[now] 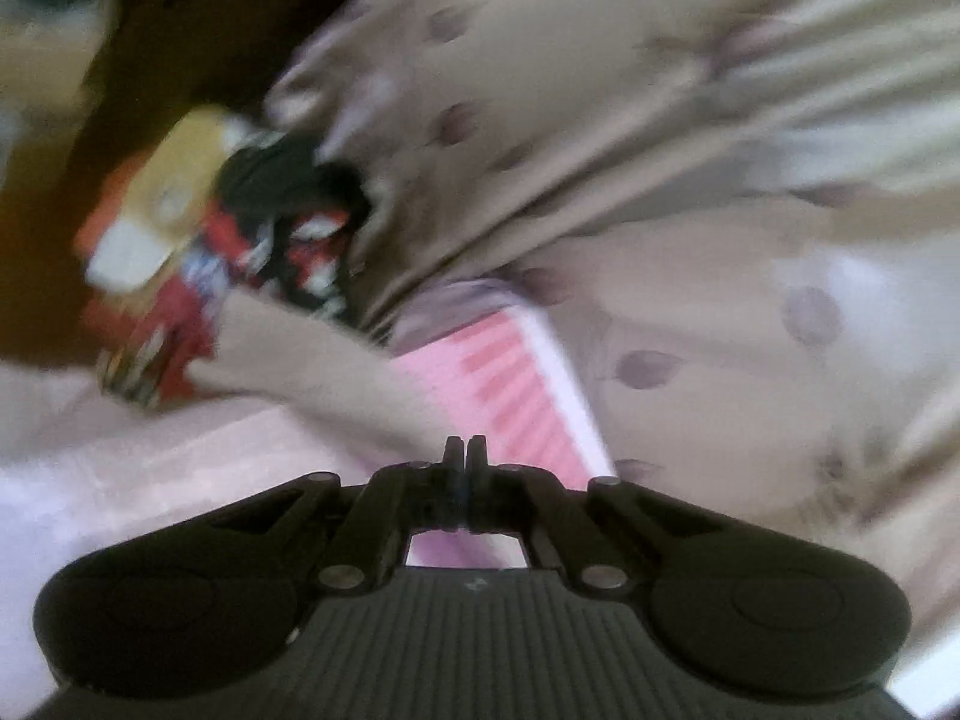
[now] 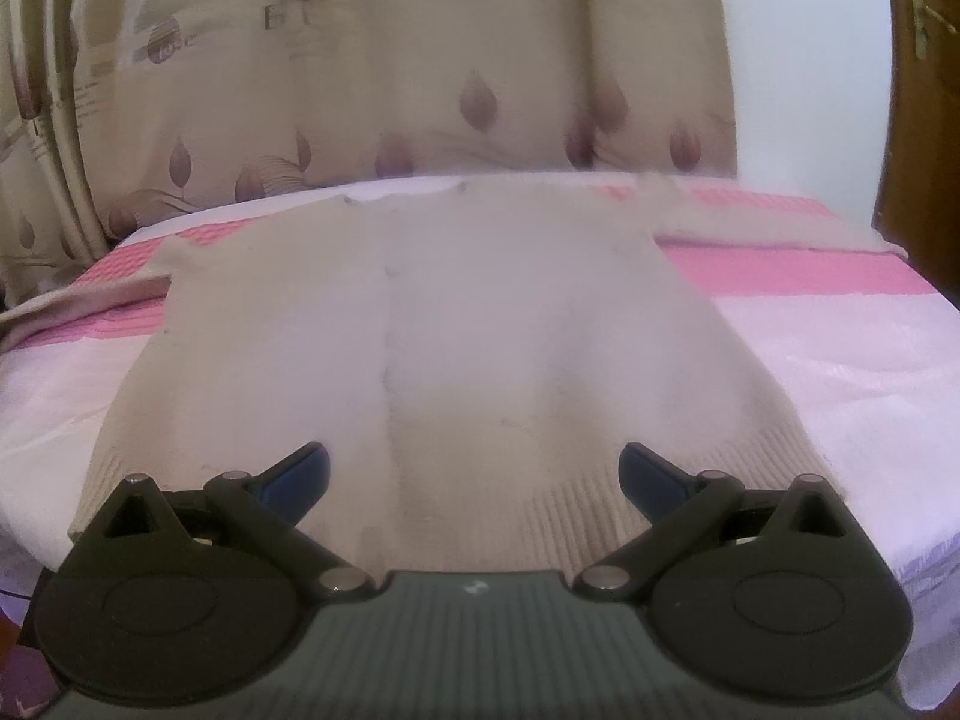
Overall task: Fold small clothes
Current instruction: 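Reach the left tool to the sweater sleeve cuff and grasp it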
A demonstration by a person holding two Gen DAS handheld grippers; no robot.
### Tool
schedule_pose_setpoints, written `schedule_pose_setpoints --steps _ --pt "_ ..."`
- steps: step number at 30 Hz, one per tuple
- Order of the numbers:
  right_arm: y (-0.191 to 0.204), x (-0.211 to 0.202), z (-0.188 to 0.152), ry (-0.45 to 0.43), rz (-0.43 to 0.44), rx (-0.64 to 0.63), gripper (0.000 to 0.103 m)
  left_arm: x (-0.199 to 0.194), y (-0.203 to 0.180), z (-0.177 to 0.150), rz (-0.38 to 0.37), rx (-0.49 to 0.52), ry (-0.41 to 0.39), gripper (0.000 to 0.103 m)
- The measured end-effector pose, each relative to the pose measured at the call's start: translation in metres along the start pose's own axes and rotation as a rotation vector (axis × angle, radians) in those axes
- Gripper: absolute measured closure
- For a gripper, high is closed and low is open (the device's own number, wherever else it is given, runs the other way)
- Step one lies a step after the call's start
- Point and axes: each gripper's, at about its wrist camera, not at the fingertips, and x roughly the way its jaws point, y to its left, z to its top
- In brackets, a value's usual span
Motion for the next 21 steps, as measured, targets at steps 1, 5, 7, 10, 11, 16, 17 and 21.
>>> schedule_pose_setpoints --steps 1,5,7,10,11,16,17,21 --pt "0.0 0.0 0.0 -0.002 0.002 0.0 0.0 -0.009 -0.004 -0.002 -0.009 0.031 -0.007 0.103" --pt "-0.002 0.0 -0.001 -0.008 0.007 0.007 0.0 -0.037 0.014 -0.023 -0.01 0.051 0.071 0.103" --pt "-0.004 0.0 -0.003 -0.004 0.009 0.016 0.0 -0.041 0.031 -0.035 0.034 0.034 0.141 0.103" --pt "-0.005 0.003 -0.003 0.01 0.019 0.025 0.0 -0.034 0.052 -0.037 0.044 -0.038 0.195 0.103" --pt "-0.005 0.003 -0.002 0.015 0.024 0.027 0.0 -0.032 0.056 -0.034 0.037 -0.066 0.189 0.098" --pt "-0.002 -0.005 -0.002 -0.011 0.029 0.004 0.0 -0.012 0.048 -0.009 0.011 -0.074 0.132 0.021" --pt "-0.003 -0.006 -0.002 -0.016 0.024 0.006 0.0 -0.007 0.042 -0.004 0.024 -0.058 0.109 0.011" --pt "-0.008 -0.006 -0.003 -0.006 0.015 0.031 0.0 0.021 0.032 0.006 0.04 -0.065 0.096 0.007"
